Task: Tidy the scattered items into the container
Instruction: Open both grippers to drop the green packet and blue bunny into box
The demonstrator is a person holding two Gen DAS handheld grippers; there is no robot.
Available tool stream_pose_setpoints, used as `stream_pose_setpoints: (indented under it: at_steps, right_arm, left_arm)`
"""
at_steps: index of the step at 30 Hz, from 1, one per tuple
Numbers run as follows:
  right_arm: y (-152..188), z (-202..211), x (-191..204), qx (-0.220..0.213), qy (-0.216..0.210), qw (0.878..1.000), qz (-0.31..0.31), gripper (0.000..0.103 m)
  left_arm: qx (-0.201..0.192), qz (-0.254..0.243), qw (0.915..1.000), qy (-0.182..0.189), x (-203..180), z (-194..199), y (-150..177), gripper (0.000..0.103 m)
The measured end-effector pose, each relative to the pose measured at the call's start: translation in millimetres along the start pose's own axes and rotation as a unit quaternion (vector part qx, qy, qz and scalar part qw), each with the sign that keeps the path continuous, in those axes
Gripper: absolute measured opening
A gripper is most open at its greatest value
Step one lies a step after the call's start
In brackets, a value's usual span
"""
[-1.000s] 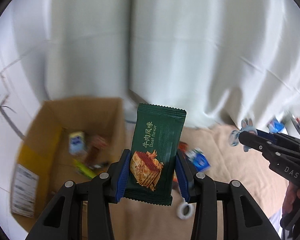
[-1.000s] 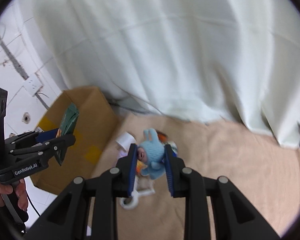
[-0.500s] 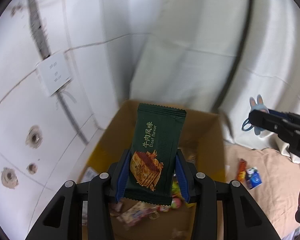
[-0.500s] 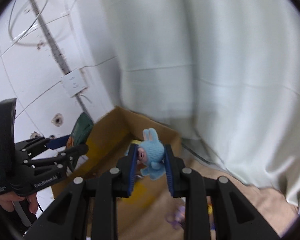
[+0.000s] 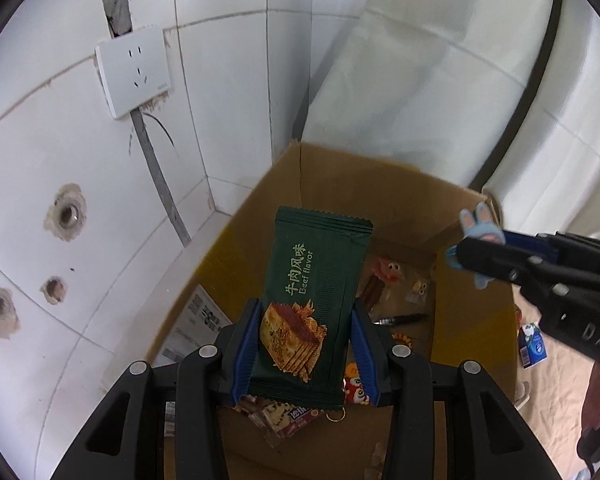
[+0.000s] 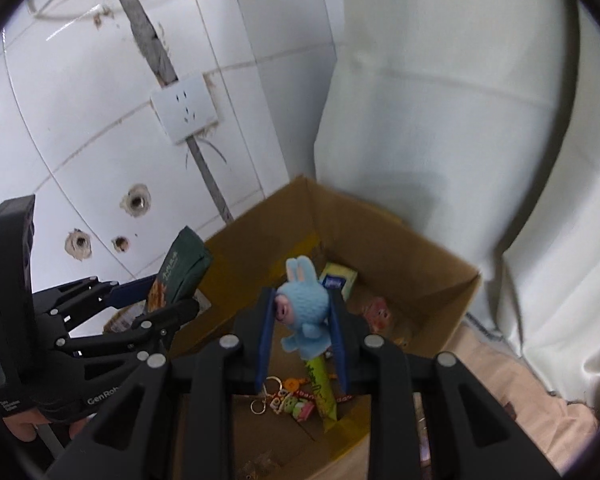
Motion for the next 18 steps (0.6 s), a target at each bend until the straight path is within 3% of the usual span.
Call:
stream_pose_setpoints:
  at_steps: [10, 13, 14, 15, 16, 18]
  right_arm:
    - [34, -26, 4, 0.052, -0.009, 0.999, 0.007, 0.030]
    - [34, -25, 6, 0.053, 0.003, 0.998, 0.018, 0.036]
    - [34, -24, 6, 0.055, 0.007, 0.998, 0.021, 0.044]
    - [33, -23, 6, 0.055, 0.011, 0.998, 0.022, 0.058]
    - [33, -21, 5, 0.054, 0.017, 0.998, 0.026, 0.065]
    - [31, -17, 3, 0.048, 0.032, 0.998, 0.035, 0.083]
  left_arm:
    - [0.017, 0.001, 0.9999, 0.002, -7, -13, 12, 0.045]
    - [0.026, 0.006, 0.9996, -0.008, -6, -19, 14, 0.050]
    - [0.025, 0.010, 0.9996, -0.009, -5, -19, 13, 0.053]
    - [0.024, 0.011, 0.9996, -0.007, -4, -19, 13, 0.066]
    - [0.019, 0.015, 0.9997, -0.004, -4, -18, 12, 0.083]
    - [0.019, 0.018, 0.9996, -0.004, -4, -18, 11, 0.092]
Point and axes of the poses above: each gripper's, at about its wrist camera, not at the fingertips, and z roughly against the way its jaws point, x to its left, y to its underside, the point moved 6 cm from there along -z, roughly the way its jaws point, and after that the axes turned 4 degrees about -x, right-handed, at the moved point
